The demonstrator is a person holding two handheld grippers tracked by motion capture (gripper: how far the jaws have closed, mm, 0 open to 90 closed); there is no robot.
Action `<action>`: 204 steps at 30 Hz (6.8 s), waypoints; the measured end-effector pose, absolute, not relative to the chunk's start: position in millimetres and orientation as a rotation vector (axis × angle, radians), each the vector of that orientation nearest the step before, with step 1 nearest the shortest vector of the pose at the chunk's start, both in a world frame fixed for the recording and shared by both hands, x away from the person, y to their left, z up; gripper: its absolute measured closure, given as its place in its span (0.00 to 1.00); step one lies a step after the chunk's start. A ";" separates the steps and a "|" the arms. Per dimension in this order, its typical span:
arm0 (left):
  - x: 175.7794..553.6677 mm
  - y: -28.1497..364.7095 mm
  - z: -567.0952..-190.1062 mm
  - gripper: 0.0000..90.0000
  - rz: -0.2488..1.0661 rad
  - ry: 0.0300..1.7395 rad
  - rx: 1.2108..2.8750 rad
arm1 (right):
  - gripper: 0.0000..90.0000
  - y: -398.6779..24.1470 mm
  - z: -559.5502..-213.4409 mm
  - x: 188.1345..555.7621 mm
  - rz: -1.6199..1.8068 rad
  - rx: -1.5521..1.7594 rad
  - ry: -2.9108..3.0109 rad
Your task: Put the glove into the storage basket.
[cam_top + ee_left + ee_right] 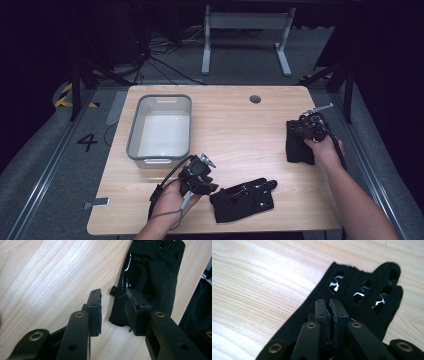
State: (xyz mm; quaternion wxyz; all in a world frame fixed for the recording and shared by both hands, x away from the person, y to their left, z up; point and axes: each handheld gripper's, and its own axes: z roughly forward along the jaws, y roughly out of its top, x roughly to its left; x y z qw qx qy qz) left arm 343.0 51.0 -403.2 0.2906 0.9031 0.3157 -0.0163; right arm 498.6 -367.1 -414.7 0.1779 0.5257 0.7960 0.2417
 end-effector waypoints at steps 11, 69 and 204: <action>345.5 42.1 -402.4 0.74 -0.063 0.810 2.403 | 0.96 -366.6 -378.0 473.2 0.838 1.452 2.193; 338.5 48.3 -391.3 0.72 -0.099 0.805 2.347 | 0.84 -178.0 -404.9 400.1 1.069 0.986 2.665; 346.3 42.5 -386.4 0.96 0.114 0.844 2.474 | 0.98 -237.9 -358.3 373.6 1.251 1.065 2.493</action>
